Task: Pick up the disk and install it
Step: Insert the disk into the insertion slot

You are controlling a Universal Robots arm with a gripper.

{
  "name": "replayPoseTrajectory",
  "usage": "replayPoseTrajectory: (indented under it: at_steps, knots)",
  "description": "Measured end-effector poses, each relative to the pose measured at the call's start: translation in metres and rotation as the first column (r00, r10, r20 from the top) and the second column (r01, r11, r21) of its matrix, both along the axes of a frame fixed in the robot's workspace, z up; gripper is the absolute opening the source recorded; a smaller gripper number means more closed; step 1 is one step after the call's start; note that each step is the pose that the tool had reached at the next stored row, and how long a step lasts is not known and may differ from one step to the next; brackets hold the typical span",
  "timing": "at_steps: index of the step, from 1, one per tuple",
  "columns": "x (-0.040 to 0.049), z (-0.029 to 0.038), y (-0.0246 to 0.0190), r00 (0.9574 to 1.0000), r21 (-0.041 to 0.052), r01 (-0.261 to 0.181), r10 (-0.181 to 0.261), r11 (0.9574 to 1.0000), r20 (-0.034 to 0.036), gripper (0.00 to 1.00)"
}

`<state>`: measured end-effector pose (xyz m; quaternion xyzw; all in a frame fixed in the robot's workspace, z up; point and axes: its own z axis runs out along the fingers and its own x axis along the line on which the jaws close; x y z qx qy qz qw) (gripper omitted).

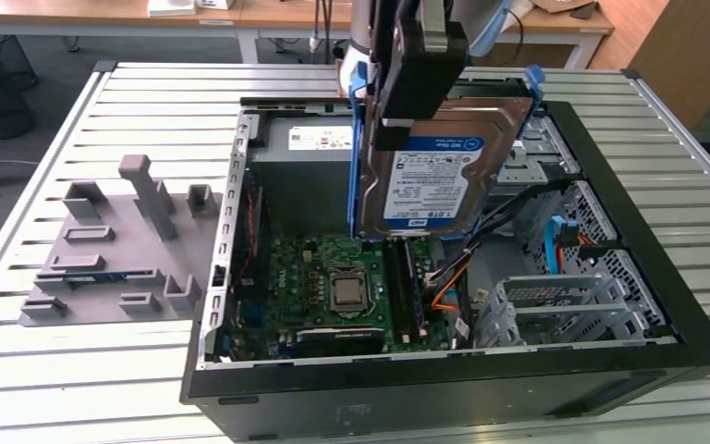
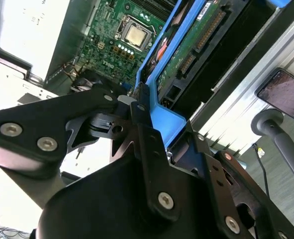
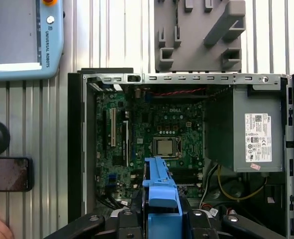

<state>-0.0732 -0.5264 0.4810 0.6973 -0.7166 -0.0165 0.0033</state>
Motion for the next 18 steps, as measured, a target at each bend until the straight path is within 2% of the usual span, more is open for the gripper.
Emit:
replayPoseTrajectory:
  at_steps: [2,4,6,10,13,15,18]
  knots:
    - [0.0004,-0.0002,-0.0041,1.0000,-0.0001,0.000,0.000,1.0000,0.0001,0.36]
    - [0.0024,-0.0005,-0.0061,1.0000,-0.0011,0.000,0.000,1.0000,0.0000,0.36]
    - [0.0061,-0.0008,-0.0072,1.0000,-0.0012,0.000,0.000,1.0000,0.0000,0.36]
    - [0.0191,-0.0017,-0.0084,1.0000,-0.0014,0.000,0.000,1.0000,-0.0001,0.36]
    - [0.0233,-0.0024,-0.0096,1.0000,-0.0012,0.000,0.000,1.0000,0.0000,0.36]
    - [0.0235,-0.0029,-0.0128,1.0000,-0.0013,0.000,0.000,1.0000,0.0000,0.36]
    - [0.0235,-0.0037,-0.0209,1.0000,-0.0013,0.000,0.000,1.0000,0.0000,0.36]
